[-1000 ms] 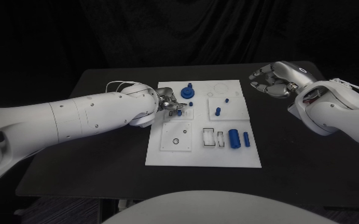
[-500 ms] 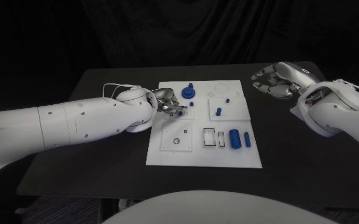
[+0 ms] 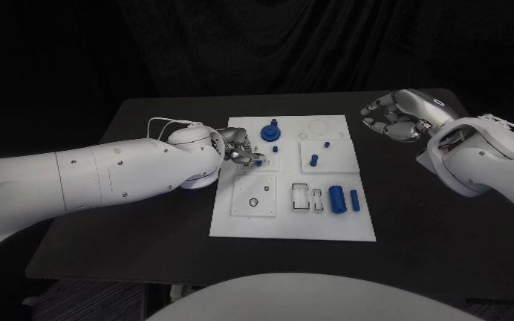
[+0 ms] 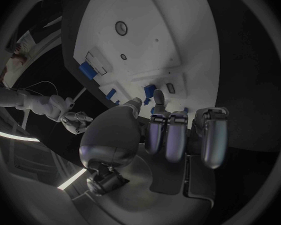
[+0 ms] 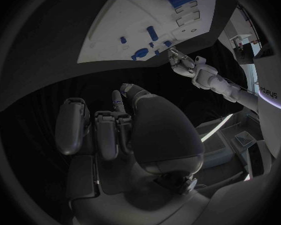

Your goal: Assemble the parts on the task board

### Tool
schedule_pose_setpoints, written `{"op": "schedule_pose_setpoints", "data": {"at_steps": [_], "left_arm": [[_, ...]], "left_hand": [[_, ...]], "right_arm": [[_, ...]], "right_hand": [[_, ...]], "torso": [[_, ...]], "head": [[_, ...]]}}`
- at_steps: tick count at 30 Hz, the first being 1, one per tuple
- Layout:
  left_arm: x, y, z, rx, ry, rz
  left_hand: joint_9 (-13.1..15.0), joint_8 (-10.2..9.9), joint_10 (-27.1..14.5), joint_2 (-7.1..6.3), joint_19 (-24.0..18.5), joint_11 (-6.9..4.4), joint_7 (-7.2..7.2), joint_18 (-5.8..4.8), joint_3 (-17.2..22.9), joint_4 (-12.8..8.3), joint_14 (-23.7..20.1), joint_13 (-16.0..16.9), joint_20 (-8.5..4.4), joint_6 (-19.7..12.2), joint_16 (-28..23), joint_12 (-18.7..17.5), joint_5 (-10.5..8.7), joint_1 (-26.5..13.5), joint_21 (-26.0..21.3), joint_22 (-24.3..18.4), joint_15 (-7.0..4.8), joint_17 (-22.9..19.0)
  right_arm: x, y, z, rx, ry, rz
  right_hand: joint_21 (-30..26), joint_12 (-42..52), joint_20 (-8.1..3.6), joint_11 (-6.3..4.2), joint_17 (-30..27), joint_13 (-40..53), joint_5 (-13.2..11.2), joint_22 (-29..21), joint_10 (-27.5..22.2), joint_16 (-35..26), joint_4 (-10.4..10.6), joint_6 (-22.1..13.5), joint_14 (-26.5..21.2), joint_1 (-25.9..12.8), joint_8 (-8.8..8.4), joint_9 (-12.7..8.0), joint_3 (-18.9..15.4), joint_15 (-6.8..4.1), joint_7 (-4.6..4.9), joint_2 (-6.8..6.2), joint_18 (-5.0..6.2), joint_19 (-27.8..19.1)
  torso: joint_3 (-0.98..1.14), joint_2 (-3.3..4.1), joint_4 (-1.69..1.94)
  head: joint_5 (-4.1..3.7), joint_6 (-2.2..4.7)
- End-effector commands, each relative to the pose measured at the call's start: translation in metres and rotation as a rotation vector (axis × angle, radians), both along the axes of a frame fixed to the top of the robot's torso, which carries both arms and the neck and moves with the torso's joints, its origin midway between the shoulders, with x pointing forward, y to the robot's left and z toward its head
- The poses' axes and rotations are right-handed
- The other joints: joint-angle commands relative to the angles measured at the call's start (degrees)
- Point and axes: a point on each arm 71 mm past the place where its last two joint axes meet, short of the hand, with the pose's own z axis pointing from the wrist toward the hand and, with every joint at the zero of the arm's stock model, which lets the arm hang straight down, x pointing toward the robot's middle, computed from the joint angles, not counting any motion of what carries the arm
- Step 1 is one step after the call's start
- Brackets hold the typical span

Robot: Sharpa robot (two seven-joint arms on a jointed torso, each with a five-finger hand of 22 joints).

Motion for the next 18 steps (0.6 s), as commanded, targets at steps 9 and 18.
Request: {"op": "schedule_pose_setpoints", "data": {"at_steps": [9,18], "left_arm": [[0.0027,-0.0035,-0.0028,0.025,0.016,-0.020],[0.0043,-0.0084,-0.0033,0.017,0.013,-0.036]], "left_hand": [[-0.3,-0.6,6.0,-0.05,0.4,-0.46,0.01,-0.08,-0.1,-0.2,6.1,15.0,-0.31,0.2,0.1,0.1,0.18,0.7,-0.2,10.0,-0.25,15.1],[-0.4,-0.8,6.0,0.02,0.4,-0.42,0.06,-0.07,-0.1,-0.1,6.1,15.0,-0.31,0.1,0.1,0.1,0.18,0.7,-0.2,9.9,-0.24,15.1]], "right_arm": [[0.0000,-0.0006,-0.0016,-0.003,0.010,-0.012],[0.0000,-0.0005,-0.0016,-0.004,0.011,-0.013]], "right_hand": [[-0.3,-0.1,0.21,0.05,10.9,14.8,0.2,10.3,5.7,0.0,0.0,-0.4,5.2,-0.6,-0.40,-0.1,0.4,0.11,-0.05,-0.11,-0.35,0.0],[-0.4,-0.2,0.20,0.04,10.9,14.7,0.3,10.3,5.6,-0.1,0.0,-0.4,5.2,-0.6,-0.42,-0.1,0.4,0.11,-0.06,-0.09,-0.34,0.0]], "torso": [[-0.07,0.08,-0.14],[-0.05,0.03,-0.13]], "head": [[-0.08,0.00],[-0.55,0.00]]}}
